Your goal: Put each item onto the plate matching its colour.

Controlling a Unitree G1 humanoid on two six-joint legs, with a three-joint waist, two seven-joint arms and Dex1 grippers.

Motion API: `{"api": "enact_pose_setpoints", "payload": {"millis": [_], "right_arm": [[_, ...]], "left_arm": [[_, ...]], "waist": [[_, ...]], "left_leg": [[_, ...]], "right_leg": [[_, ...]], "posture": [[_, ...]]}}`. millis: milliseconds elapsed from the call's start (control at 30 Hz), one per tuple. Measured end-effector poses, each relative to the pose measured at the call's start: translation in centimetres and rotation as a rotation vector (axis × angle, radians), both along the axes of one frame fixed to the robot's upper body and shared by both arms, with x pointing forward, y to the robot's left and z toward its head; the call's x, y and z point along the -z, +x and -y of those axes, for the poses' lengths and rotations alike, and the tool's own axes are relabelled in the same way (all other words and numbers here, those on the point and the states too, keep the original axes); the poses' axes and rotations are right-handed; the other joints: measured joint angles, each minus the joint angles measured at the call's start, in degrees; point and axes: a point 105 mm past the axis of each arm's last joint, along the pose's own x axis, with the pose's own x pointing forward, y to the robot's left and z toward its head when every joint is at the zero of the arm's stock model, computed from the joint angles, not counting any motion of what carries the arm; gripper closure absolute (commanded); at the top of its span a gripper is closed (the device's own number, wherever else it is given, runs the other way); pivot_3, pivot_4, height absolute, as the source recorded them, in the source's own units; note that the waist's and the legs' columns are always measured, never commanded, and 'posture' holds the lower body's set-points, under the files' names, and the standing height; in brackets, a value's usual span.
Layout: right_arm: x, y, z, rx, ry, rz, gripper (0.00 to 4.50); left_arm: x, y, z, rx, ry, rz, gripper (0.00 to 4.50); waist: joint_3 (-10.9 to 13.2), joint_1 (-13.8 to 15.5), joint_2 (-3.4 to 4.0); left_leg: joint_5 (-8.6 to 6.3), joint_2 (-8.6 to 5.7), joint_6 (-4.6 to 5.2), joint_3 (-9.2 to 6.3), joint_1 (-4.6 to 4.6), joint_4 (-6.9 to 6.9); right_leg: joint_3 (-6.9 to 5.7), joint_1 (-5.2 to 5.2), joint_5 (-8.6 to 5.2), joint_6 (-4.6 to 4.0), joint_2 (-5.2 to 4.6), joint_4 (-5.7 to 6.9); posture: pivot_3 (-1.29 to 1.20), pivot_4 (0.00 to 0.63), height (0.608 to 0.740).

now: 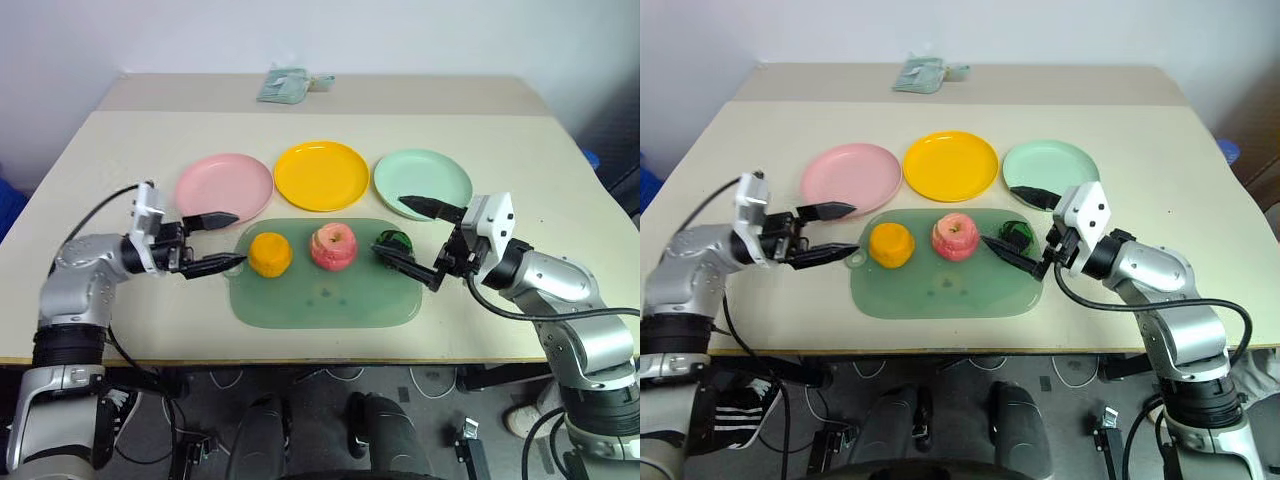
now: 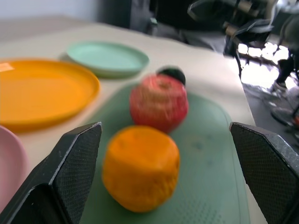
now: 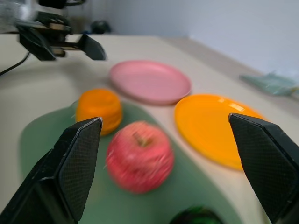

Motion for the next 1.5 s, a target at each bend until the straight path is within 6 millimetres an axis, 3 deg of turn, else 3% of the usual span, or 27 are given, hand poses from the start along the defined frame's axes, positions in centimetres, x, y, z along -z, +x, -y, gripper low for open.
{"api": "enact_pose_setpoints", "payload": {"millis": [133,367,1067,1167,1233,1267,1500], "right_arm": [[0.3,-1.0,-0.4,-0.043,-0.002,-0.026,0.08],[0.7,-2.3,-1.5,-0.105,-0.017,-0.039,0.08],[0.6,-2.4,-1.7,-0.123,-0.005,-0.044,0.08],[0.6,-2.4,-1.7,-0.12,-0.005,-0.044,0.0],[0.6,-2.4,-1.7,-0.119,-0.004,-0.043,0.0],[0.6,-2.4,-1.7,-0.119,-0.004,-0.042,0.0],[0.2,-2.0,-1.7,-0.098,-0.006,-0.021,0.0]], "left_arm": [[0.4,0.9,-0.3,-0.043,0.034,0.032,0.0],[0.5,1.3,0.8,-0.031,-0.011,0.064,0.0],[2.7,2.1,3.6,-0.019,-0.004,0.02,0.0],[3.4,2.1,3.4,-0.017,0.005,-0.002,0.86],[3.5,2.2,3.4,-0.016,0.003,-0.003,1.75],[3.5,2.2,3.4,-0.016,0.005,-0.001,1.92],[3.1,3.2,4.1,-0.037,-0.024,0.025,1.93]], "waist": [[0.0,0.0,0.0],[0.0,0.1,-0.01],[0.0,0.1,-0.02],[0.0,0.1,-0.02],[0.0,0.1,-0.02],[0.0,0.1,-0.02],[0.0,0.1,-0.03]], "left_leg": [[0.0,0.02,0.0,-0.01,0.02,0.0],[0.0,-0.01,0.0,-0.01,-0.01,0.01],[0.0,-0.01,0.01,-0.02,0.0,0.01],[0.0,0.0,0.01,-0.02,0.0,0.01],[0.0,-0.01,0.0,-0.02,0.0,0.01],[0.0,-0.01,0.01,-0.02,0.0,0.01],[0.0,-0.01,0.01,-0.03,-0.03,0.04]], "right_leg": [[0.0,0.0,-0.01,-0.02,0.02,0.02],[0.0,0.01,0.01,0.01,-0.02,-0.01],[0.0,0.01,0.02,0.03,-0.01,-0.01],[0.0,0.01,0.02,0.03,-0.01,-0.01],[0.0,0.01,0.02,0.03,-0.01,-0.01],[0.0,0.02,0.02,0.02,-0.01,-0.01],[-0.01,0.02,0.02,0.03,-0.02,-0.01]], "posture": [[0.0,0.15,0.74],[0.0,0.15,0.74],[0.0,0.15,0.74],[0.0,0.15,0.74],[0.0,0.15,0.74],[0.0,0.15,0.74],[0.0,0.15,0.74]]}}
